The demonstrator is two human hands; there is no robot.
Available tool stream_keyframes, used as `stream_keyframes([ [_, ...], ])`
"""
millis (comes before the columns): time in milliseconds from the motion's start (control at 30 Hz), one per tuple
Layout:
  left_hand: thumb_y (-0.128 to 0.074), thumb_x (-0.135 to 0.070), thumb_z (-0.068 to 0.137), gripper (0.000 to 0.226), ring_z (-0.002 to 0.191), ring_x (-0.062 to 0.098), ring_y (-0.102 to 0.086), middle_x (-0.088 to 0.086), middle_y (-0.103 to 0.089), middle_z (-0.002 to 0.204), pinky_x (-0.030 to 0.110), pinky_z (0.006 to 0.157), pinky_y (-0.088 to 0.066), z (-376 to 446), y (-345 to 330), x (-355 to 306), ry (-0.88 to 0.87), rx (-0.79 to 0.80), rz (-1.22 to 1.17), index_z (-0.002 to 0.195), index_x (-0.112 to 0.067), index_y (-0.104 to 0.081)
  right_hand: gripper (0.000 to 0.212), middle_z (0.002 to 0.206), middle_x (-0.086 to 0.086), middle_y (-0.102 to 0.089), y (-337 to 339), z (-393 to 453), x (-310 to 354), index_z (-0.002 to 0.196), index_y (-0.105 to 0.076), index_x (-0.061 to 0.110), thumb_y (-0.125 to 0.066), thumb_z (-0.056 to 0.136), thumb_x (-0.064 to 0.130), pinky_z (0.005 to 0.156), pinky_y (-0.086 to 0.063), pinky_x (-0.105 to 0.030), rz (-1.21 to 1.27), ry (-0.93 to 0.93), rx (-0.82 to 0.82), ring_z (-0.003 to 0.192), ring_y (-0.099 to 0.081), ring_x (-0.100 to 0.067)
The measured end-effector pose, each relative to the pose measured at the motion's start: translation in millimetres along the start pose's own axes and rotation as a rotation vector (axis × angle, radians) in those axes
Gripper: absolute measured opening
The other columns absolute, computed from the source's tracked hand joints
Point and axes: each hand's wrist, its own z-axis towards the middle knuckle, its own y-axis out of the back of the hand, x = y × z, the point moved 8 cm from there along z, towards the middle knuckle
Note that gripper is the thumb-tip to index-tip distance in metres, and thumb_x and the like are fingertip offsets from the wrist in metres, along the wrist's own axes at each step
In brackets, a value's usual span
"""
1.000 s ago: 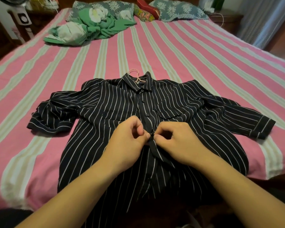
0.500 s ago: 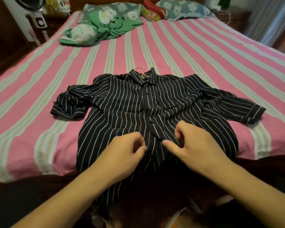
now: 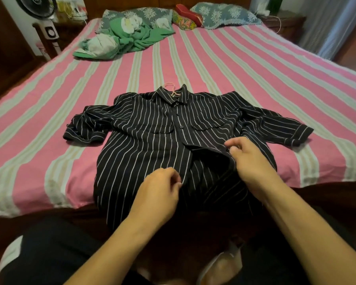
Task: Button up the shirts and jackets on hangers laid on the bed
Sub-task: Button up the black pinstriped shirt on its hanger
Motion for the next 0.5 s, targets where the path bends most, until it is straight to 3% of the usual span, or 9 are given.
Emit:
stream_keyframes([
  [67, -0.068, -0.028, 0.093, 0.016, 0.087, 0.004, -0.058, -0.014, -0.06, 0.087, 0.021, 0.071, -0.04, 3.2, 6.4, -0.5, 0.065, 0.064, -0.04, 0.081, -0.035, -0.061, 0.013, 0.1, -0.004, -0.067, -2.8, -2.1, 8.0, 0.106, -0.058, 0.029, -0.05, 0.102, 0.038, 0.068, -0.045, -0.028, -0.077, 0.055, 0.016, 0.08, -0.058, -0.01],
  [133, -0.069, -0.03, 0.093, 0.012, 0.088, 0.003, -0.055, -0.014, -0.058, 0.091, 0.023, 0.075, -0.041, 4.2, 18.9, -10.6, 0.043, 0.091, 0.008, 0.082, -0.034, -0.065, 0.029, 0.095, 0.002, -0.066, -13.3, -9.5, 10.8, 0.107, -0.052, 0.03, -0.068, 0.09, 0.048, 0.065, -0.044, -0.025, -0.247, 0.11, 0.102, 0.079, -0.06, -0.007],
  [200, -0.071, -0.028, 0.091, 0.011, 0.078, 0.001, -0.059, -0.012, -0.064, 0.083, 0.02, 0.07, -0.046, 7.6, 27.5, -21.3, 0.026, 0.141, -0.14, 0.081, -0.029, -0.069, 0.046, 0.097, 0.011, -0.061, -21.2, -12.6, 8.5, 0.111, -0.044, 0.034, -0.078, 0.081, 0.044, 0.071, -0.045, -0.027, -0.503, 0.196, 0.14, 0.084, -0.061, -0.009],
  [267, -0.072, -0.025, 0.091, 0.011, 0.069, 0.003, -0.062, -0.008, -0.069, 0.075, 0.02, 0.068, -0.051, 16.8, 24.7, -24.8, 0.088, 0.212, -0.326, 0.08, -0.025, -0.071, 0.048, 0.103, 0.014, -0.057, -20.9, -11.1, 6.6, 0.11, -0.04, 0.036, -0.078, 0.082, 0.032, 0.079, -0.049, -0.033, -0.615, 0.252, 0.115, 0.089, -0.06, -0.012],
  [333, -0.071, -0.026, 0.092, 0.011, 0.068, 0.007, -0.063, -0.006, -0.069, 0.073, 0.025, 0.07, -0.055, 28.0, 12.6, -19.8, 0.134, 0.243, -0.276, 0.081, -0.024, -0.071, 0.041, 0.104, 0.013, -0.05, -15.8, -11.5, 7.0, 0.105, -0.044, 0.034, -0.075, 0.082, 0.02, 0.082, -0.049, -0.032, -0.618, 0.301, 0.057, 0.094, -0.057, -0.014],
  [400, -0.071, -0.023, 0.093, 0.01, 0.07, 0.01, -0.067, -0.005, -0.071, 0.075, 0.032, 0.074, -0.06, 31.7, 0.6, -11.3, 0.183, 0.257, -0.273, 0.083, -0.022, -0.072, 0.025, 0.101, 0.011, -0.047, -12.5, -16.3, 9.7, 0.097, -0.059, 0.029, -0.077, 0.083, 0.019, 0.08, -0.04, -0.018, -0.629, 0.406, -0.004, 0.098, -0.052, -0.013],
  [500, -0.069, -0.007, 0.094, 0.006, 0.066, 0.015, -0.068, 0.006, -0.069, 0.075, 0.029, 0.066, -0.06, 28.1, -12.4, -6.3, 0.273, 0.34, -0.604, 0.092, -0.001, -0.072, 0.006, 0.095, 0.012, -0.055, -6.6, -25.6, 11.3, 0.091, -0.077, 0.025, -0.077, 0.086, 0.029, 0.078, -0.03, -0.009, -0.649, 0.466, -0.059, 0.098, -0.05, -0.009],
])
